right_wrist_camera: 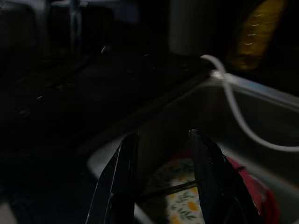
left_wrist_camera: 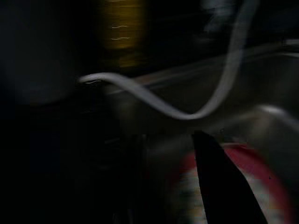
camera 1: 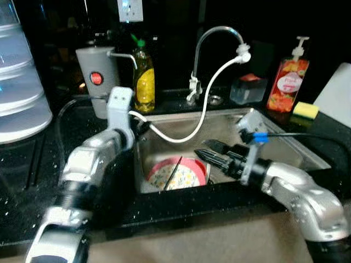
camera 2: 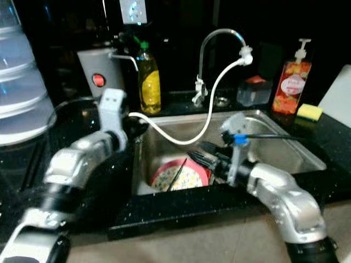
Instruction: Kitchen organization
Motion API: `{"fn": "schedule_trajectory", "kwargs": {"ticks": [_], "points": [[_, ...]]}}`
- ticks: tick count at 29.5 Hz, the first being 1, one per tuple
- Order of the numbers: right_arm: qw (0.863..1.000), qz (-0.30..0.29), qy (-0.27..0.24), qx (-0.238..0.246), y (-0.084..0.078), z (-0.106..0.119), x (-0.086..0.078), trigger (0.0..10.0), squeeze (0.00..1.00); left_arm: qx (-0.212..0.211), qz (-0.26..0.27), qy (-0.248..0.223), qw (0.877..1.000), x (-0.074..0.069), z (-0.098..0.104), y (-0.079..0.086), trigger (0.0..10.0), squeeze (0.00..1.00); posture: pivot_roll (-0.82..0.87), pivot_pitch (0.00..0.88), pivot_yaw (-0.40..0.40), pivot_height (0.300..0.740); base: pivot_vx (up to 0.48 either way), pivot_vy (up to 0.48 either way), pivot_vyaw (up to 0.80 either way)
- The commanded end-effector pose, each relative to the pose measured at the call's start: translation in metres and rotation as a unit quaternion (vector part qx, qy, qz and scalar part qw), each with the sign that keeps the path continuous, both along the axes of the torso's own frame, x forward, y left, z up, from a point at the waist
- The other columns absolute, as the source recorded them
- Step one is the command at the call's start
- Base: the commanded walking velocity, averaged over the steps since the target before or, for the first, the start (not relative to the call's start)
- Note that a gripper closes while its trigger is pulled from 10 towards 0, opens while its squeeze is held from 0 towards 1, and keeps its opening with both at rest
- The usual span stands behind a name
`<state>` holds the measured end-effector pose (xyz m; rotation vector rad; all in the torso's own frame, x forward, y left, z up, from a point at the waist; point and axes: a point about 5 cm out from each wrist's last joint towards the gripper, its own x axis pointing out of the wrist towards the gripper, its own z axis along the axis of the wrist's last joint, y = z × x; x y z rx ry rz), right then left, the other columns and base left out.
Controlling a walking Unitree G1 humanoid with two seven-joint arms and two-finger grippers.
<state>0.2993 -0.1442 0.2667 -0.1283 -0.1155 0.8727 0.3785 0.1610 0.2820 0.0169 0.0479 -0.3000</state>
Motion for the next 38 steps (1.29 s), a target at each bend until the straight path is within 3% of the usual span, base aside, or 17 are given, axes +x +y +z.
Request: {"fn": "schedule_trajectory", "kwargs": {"ticks": [1, 3, 4, 6, 7, 9, 14, 16, 29, 38], "points": [[1.000, 0.026, 0.000, -0.005, 0.009, 0.000, 0.001, 10.0, 0.00, 0.014, 0.088, 0.015, 0.996, -0.001, -0.006, 0.029, 10.0, 0.00, -0.04, 0.055, -0.006, 0.740, 0.000, 0.000, 0.00], [0.999, 0.053, 0.001, -0.002, 0.015, 0.001, 0.001, 10.0, 0.00, 0.010, 0.170, 0.032, 0.985, -0.001, -0.012, 0.057, 10.0, 0.00, -0.03, 0.054, -0.015, 0.740, 0.000, 0.000, 0.00], [0.999, 0.053, 0.001, -0.002, 0.015, 0.001, 0.001, 10.0, 0.00, 0.010, 0.170, 0.032, 0.985, -0.001, -0.012, 0.057, 10.0, 0.00, -0.03, 0.054, -0.015, 0.740, 0.000, 0.000, 0.00], [0.997, 0.080, -0.002, 0.008, 0.022, 0.006, 0.000, 10.0, 0.00, 0.003, 0.246, 0.054, 0.968, -0.004, -0.020, 0.086, 10.0, 0.00, -0.03, 0.053, -0.022, 0.740, 0.000, 0.000, 0.00], [0.997, 0.080, -0.002, 0.008, 0.022, 0.006, 0.000, 10.0, 0.00, 0.003, 0.246, 0.054, 0.968, -0.004, -0.020, 0.086, 10.0, 0.00, -0.03, 0.053, -0.022, 0.740, 0.000, 0.000, 0.00], [0.995, 0.097, -0.006, 0.008, 0.026, 0.009, 0.000, 10.0, 0.00, -0.003, 0.286, 0.076, 0.955, -0.008, -0.029, 0.103, 10.0, 0.00, -0.02, 0.052, -0.023, 0.740, 0.000, 0.000, 0.00], [0.994, 0.105, -0.009, -0.001, 0.030, 0.009, 0.000, 10.0, 0.00, -0.011, 0.321, 0.105, 0.941, -0.015, -0.046, 0.118, 10.0, 0.00, -0.02, 0.053, -0.026, 0.740, 0.000, 0.000, 0.00], [0.994, 0.108, -0.009, -0.003, 0.031, 0.008, -0.001, 10.0, 0.00, -0.017, 0.347, 0.120, 0.930, -0.019, -0.054, 0.125, 10.0, 0.00, -0.03, 0.054, -0.026, 0.740, 0.000, 0.000, 0.00], [0.993, 0.114, -0.009, 0.000, 0.030, 0.009, -0.002, 10.0, 0.00, -0.035, 0.335, 0.143, 0.931, -0.014, -0.066, 0.122, 10.0, 0.00, -0.04, 0.051, -0.023, 0.740, 0.000, 0.000, 0.00], [0.994, 0.110, -0.014, 0.008, 0.030, 0.011, 0.000, 10.0, 0.00, -0.025, 0.342, 0.076, 0.936, -0.007, -0.046, 0.114, 10.0, 0.00, -0.04, 0.048, -0.020, 0.740, 0.000, 0.000, 0.00]]}}
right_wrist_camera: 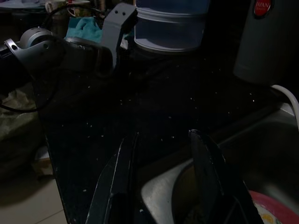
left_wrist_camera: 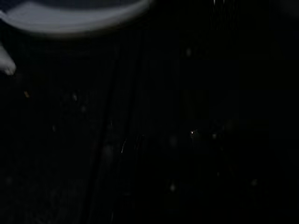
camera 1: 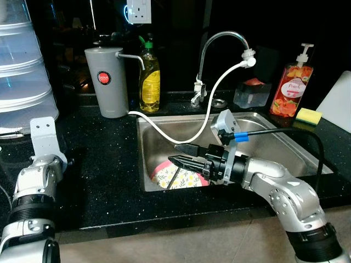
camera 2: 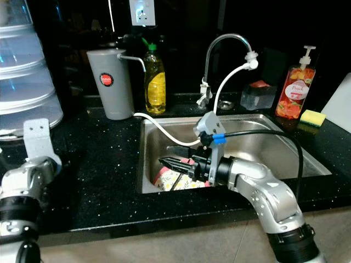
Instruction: Kitchen organization
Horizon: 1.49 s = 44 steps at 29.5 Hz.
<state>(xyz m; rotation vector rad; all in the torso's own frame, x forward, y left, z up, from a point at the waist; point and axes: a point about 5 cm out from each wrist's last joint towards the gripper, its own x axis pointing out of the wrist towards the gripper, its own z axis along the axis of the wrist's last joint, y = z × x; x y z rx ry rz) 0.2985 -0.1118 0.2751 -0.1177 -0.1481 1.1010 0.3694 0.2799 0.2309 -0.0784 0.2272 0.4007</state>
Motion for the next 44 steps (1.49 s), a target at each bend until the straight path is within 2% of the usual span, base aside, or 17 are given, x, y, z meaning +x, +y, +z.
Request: {"fn": "schedule_trajectory", "kwargs": {"ticks": [1, 6, 10, 16, 21, 22, 23, 26, 27, 28, 29, 30, 38, 42, 43, 44], "points": [[1.000, -0.004, -0.006, 0.006, -0.002, 0.002, 0.001, 10.0, 0.00, 0.006, -0.001, -0.015, 1.000, 0.002, 0.005, -0.005, 10.0, 0.00, -0.04, 0.048, -0.020, 0.740, 0.000, 0.000, 0.00], [1.000, -0.006, -0.005, 0.007, -0.002, 0.002, 0.001, 10.0, 0.00, 0.000, -0.011, -0.032, 0.999, 0.003, 0.010, -0.009, 10.0, 0.00, -0.04, 0.047, -0.021, 0.740, 0.000, 0.000, 0.00], [1.000, -0.004, -0.005, 0.007, -0.001, 0.002, 0.002, 10.0, 0.00, -0.040, -0.002, 0.007, 0.999, 0.004, -0.014, -0.010, 10.0, 0.00, -0.04, 0.042, -0.021, 0.740, 0.000, 0.000, 0.00], [1.000, -0.007, -0.005, 0.007, -0.002, 0.002, 0.003, 10.0, 0.00, -0.039, 0.005, 0.030, 0.999, 0.002, -0.028, -0.007, 10.0, 0.00, -0.04, 0.040, -0.020, 0.740, 0.000, 0.000, 0.00], [1.000, -0.008, -0.005, 0.007, -0.002, 0.002, 0.003, 10.0, 0.00, -0.039, 0.005, 0.037, 0.999, 0.001, -0.033, -0.005, 10.0, 0.00, -0.04, 0.038, -0.019, 0.740, 0.000, 0.000, 0.00], [1.000, -0.009, -0.004, 0.006, -0.002, 0.001, 0.003, 10.0, 0.00, -0.040, 0.008, 0.041, 0.998, 0.000, -0.035, -0.004, 4.5, 0.00, -0.04, 0.035, -0.019, 0.740, 0.000, 0.000, 0.00], [1.000, -0.009, -0.004, 0.006, -0.002, 0.001, 0.003, 10.0, 0.00, -0.040, 0.008, 0.041, 0.998, 0.000, -0.035, -0.004, 4.5, 0.00, -0.04, 0.035, -0.019, 0.740, 0.000, 0.000, 0.00], [1.000, -0.011, -0.004, 0.007, -0.002, 0.000, 0.004, 10.0, 0.00, -0.041, 0.012, 0.043, 0.998, 0.000, -0.037, -0.004, 2.0, 0.00, -0.04, 0.031, -0.020, 0.740, 0.000, 0.000, 0.00], [1.000, -0.011, -0.004, 0.007, -0.002, 0.000, 0.004, 10.0, 0.00, -0.041, 0.012, 0.043, 0.998, 0.000, -0.037, -0.004, 2.0, 0.00, -0.04, 0.031, -0.020, 0.740, 0.000, 0.000, 0.00], [1.000, -0.011, -0.004, 0.007, -0.002, 0.000, 0.004, 10.0, 0.00, -0.041, 0.013, 0.043, 0.998, 0.000, -0.037, -0.004, 0.9, 0.00, -0.04, 0.031, -0.020, 0.740, 0.000, 0.000, 0.00], [1.000, -0.011, -0.004, 0.007, -0.002, 0.000, 0.004, 10.0, 0.00, -0.041, 0.013, 0.043, 0.998, 0.000, -0.037, -0.004, 0.9, 0.00, -0.04, 0.031, -0.020, 0.740, 0.000, 0.000, 0.00], [1.000, -0.011, -0.004, 0.007, -0.001, 0.000, 0.004, 10.0, 0.00, -0.041, 0.014, 0.043, 0.998, 0.000, -0.038, -0.003, 0.0, 0.00, -0.04, 0.029, -0.020, 0.740, 0.000, 0.000, 0.00], [1.000, -0.010, -0.005, 0.008, -0.001, 0.000, 0.004, 10.0, 0.00, -0.047, 0.018, 0.035, 0.998, -0.001, -0.038, -0.002, 0.0, 0.00, -0.04, 0.026, -0.022, 0.740, 0.000, 0.000, 0.00], [1.000, -0.010, -0.005, 0.008, -0.001, 0.001, 0.005, 10.0, 0.00, -0.048, 0.012, 0.022, 0.999, 0.000, -0.031, -0.004, 0.0, 0.00, -0.03, 0.027, -0.022, 0.740, 0.000, 0.000, 0.00], [1.000, -0.010, -0.005, 0.008, -0.001, 0.001, 0.005, 10.0, 0.00, -0.047, 0.011, 0.020, 0.999, 0.000, -0.030, -0.004, 7.9, 0.00, -0.03, 0.027, -0.022, 0.740, 0.000, 0.000, 0.00], [1.000, -0.010, -0.005, 0.008, -0.001, 0.001, 0.005, 10.0, 0.00, -0.040, 0.012, 0.019, 0.999, 0.000, -0.029, -0.004, 10.0, 0.00, -0.04, 0.027, -0.019, 0.740, 0.000, 0.000, 0.00]]}}
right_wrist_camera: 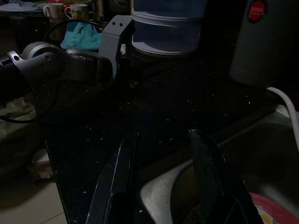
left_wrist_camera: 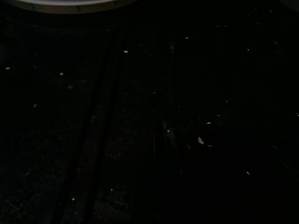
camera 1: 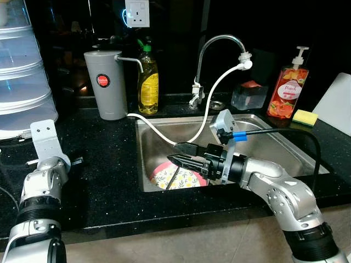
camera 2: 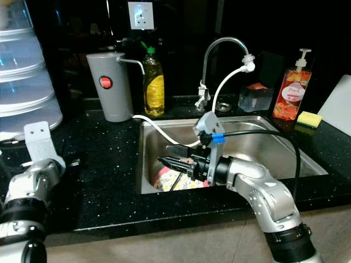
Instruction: Kitchen organization
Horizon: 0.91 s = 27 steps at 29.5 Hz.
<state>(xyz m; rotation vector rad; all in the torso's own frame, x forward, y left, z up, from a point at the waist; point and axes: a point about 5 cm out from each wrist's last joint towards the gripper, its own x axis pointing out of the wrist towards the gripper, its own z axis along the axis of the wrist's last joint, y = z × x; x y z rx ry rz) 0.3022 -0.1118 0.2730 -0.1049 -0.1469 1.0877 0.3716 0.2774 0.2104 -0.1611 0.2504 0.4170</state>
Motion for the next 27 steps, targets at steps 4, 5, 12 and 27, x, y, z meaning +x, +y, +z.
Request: {"fn": "schedule_trajectory", "kwargs": {"ticks": [4, 5, 12, 27], "points": [[1.000, -0.005, -0.008, 0.004, -0.001, 0.003, 0.001, 10.0, 0.00, -0.009, 0.000, 0.015, 1.000, -0.003, -0.008, -0.002, 10.0, 1.00, -0.03, 0.028, -0.021, 0.740, 0.000, 0.000, 0.00], [1.000, -0.004, -0.008, 0.004, -0.001, 0.003, 0.001, 10.0, 0.00, -0.014, 0.002, 0.018, 1.000, -0.003, -0.010, -0.002, 10.0, 1.00, -0.03, 0.028, -0.021, 0.740, 0.000, 0.000, 0.00], [1.000, -0.003, -0.008, 0.005, -0.001, 0.003, 0.001, 10.0, 0.00, -0.042, 0.006, 0.037, 0.998, -0.005, -0.019, -0.001, 6.5, 0.00, -0.03, 0.027, -0.021, 0.740, 0.000, 0.000, 0.00], [1.000, -0.003, -0.007, 0.006, -0.001, 0.003, 0.001, 10.0, 0.00, -0.067, 0.000, 0.012, 0.998, -0.004, -0.017, -0.003, 0.0, 0.00, -0.03, 0.032, -0.022, 0.740, 0.000, 0.000, 0.00]]}}
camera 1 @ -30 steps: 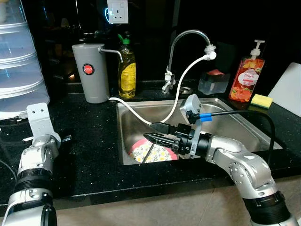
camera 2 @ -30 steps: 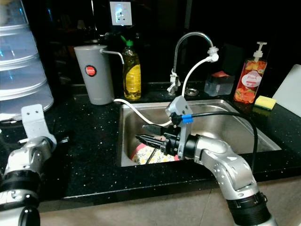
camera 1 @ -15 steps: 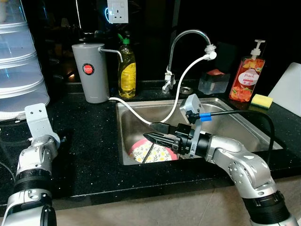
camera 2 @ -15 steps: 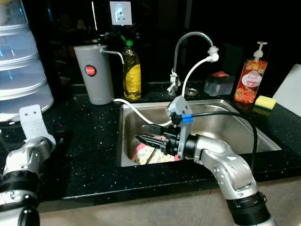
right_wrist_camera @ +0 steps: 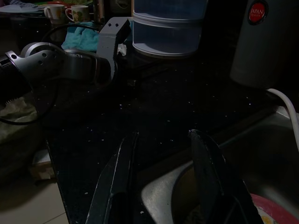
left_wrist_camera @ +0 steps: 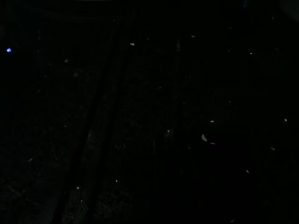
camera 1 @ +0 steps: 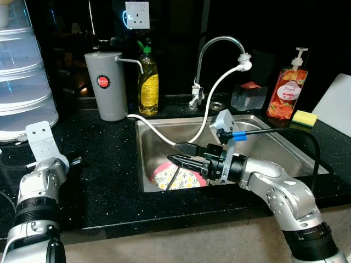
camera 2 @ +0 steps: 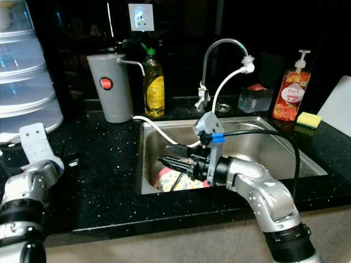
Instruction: Kitchen organization
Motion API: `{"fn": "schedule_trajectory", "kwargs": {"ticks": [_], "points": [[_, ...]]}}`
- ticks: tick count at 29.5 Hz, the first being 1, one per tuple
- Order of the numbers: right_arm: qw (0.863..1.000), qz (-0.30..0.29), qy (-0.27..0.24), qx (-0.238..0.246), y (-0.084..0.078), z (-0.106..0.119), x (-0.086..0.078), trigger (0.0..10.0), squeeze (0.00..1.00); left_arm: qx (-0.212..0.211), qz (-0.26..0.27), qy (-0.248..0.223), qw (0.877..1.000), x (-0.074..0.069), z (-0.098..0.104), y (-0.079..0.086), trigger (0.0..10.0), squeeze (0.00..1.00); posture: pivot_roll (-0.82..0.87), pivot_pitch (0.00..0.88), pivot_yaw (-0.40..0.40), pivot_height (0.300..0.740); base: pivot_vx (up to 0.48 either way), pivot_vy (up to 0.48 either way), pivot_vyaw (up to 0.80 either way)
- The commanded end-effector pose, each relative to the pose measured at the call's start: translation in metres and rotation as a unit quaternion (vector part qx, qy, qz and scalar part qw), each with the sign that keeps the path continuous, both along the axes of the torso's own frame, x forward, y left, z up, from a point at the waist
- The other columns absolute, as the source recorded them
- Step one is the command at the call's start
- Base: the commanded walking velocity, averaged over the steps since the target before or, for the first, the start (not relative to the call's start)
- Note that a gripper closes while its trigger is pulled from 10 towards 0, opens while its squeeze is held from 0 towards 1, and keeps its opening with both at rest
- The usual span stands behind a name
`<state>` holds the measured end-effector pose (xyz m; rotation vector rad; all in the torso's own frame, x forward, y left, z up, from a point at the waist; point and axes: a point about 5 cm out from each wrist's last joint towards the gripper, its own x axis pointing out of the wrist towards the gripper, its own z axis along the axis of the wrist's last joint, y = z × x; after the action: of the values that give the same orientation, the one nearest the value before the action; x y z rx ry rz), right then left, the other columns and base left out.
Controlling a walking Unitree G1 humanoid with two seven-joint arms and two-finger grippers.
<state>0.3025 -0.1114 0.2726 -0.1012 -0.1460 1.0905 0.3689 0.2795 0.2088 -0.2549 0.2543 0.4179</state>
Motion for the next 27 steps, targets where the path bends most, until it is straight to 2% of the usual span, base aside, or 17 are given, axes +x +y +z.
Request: {"fn": "schedule_trajectory", "kwargs": {"ticks": [1, 2, 3, 4, 9, 10, 13, 14, 16, 17, 22, 23, 24, 25, 27], "points": [[1.000, -0.004, -0.008, 0.005, -0.002, 0.003, 0.001, 10.0, 0.00, -0.022, -0.007, 0.019, 1.000, -0.002, -0.015, -0.005, 0.0, 0.00, -0.03, 0.032, -0.022, 0.740, 0.000, 0.000, 0.00], [1.000, -0.004, -0.008, 0.005, -0.002, 0.003, 0.001, 10.0, 0.00, -0.022, -0.011, 0.006, 1.000, -0.001, -0.010, -0.006, 3.6, 0.00, -0.03, 0.032, -0.023, 0.740, 0.000, 0.000, 0.00], [1.000, -0.004, -0.008, 0.005, -0.002, 0.003, 0.001, 10.0, 0.00, -0.019, -0.012, -0.003, 1.000, 0.000, -0.006, -0.007, 9.7, 0.00, -0.03, 0.032, -0.023, 0.740, 0.000, 0.000, 0.00], [1.000, -0.004, -0.008, 0.005, -0.002, 0.003, 0.001, 10.0, 0.00, -0.018, -0.012, -0.008, 1.000, 0.000, -0.003, -0.008, 10.0, 0.00, -0.03, 0.032, -0.023, 0.740, 0.000, 0.000, 0.00], [1.000, -0.004, -0.007, 0.006, -0.001, 0.003, 0.001, 10.0, 0.00, -0.047, 0.004, 0.024, 0.999, -0.004, -0.012, -0.010, 10.0, 0.00, -0.03, 0.034, -0.019, 0.740, 0.000, 0.000, 0.00], [1.000, -0.004, -0.007, 0.006, -0.001, 0.003, 0.001, 10.0, 0.00, -0.051, 0.009, 0.034, 0.998, -0.006, -0.019, -0.009, 10.0, 1.00, -0.03, 0.036, -0.018, 0.740, 0.000, 0.000, 0.00], [1.000, -0.003, -0.006, 0.007, -0.001, 0.003, 0.001, 10.0, 0.00, -0.051, 0.021, 0.052, 0.997, -0.009, -0.030, -0.008, 10.0, 1.00, -0.03, 0.037, -0.020, 0.740, 0.000, 0.000, 0.00], [1.000, -0.003, -0.006, 0.007, -0.001, 0.003, 0.001, 10.0, 0.00, -0.042, 0.030, 0.066, 0.996, -0.011, -0.036, -0.007, 10.0, 0.31, -0.03, 0.037, -0.021, 0.740, 0.000, 0.000, 0.00], [1.000, -0.002, -0.006, 0.008, -0.001, 0.003, 0.001, 10.0, 0.00, -0.038, 0.033, 0.071, 0.996, -0.011, -0.037, -0.006, 10.0, 0.31, -0.03, 0.037, -0.021, 0.740, 0.000, 0.000, 0.00], [1.000, -0.003, -0.006, 0.007, -0.001, 0.003, 0.001, 10.0, 0.00, -0.021, 0.039, 0.082, 0.996, -0.013, -0.040, -0.004, 10.0, 0.00, -0.03, 0.037, -0.021, 0.740, 0.000, 0.000, 0.00], [1.000, -0.004, -0.006, 0.007, -0.001, 0.003, 0.001, 10.0, 0.00, 0.005, 0.035, 0.104, 0.994, -0.016, -0.046, -0.004, 10.0, 0.00, -0.03, 0.036, -0.019, 0.740, 0.000, 0.000, 0.00], [1.000, -0.004, -0.006, 0.008, -0.001, 0.003, 0.001, 10.0, 0.00, 0.006, 0.033, 0.106, 0.994, -0.016, -0.046, -0.004, 3.3, 0.00, -0.03, 0.036, -0.019, 0.740, 0.000, 0.000, 0.00], [1.000, -0.004, -0.006, 0.008, -0.001, 0.003, 0.001, 10.0, 0.00, 0.006, 0.033, 0.106, 0.994, -0.016, -0.046, -0.004, 3.3, 0.00, -0.03, 0.036, -0.019, 0.740, 0.000, 0.000, 0.00], [1.000, -0.003, -0.006, 0.008, -0.001, 0.003, 0.001, 10.0, 0.00, 0.006, 0.031, 0.107, 0.994, -0.017, -0.047, -0.004, 0.0, 0.00, -0.03, 0.036, -0.019, 0.740, 0.000, 0.000, 0.00], [1.000, -0.004, -0.006, 0.009, -0.001, 0.003, 0.001, 10.0, 0.00, 0.010, 0.030, 0.109, 0.994, -0.017, -0.047, -0.005, 0.0, 0.00, -0.03, 0.038, -0.018, 0.740, 0.000, 0.000, 0.00]]}}
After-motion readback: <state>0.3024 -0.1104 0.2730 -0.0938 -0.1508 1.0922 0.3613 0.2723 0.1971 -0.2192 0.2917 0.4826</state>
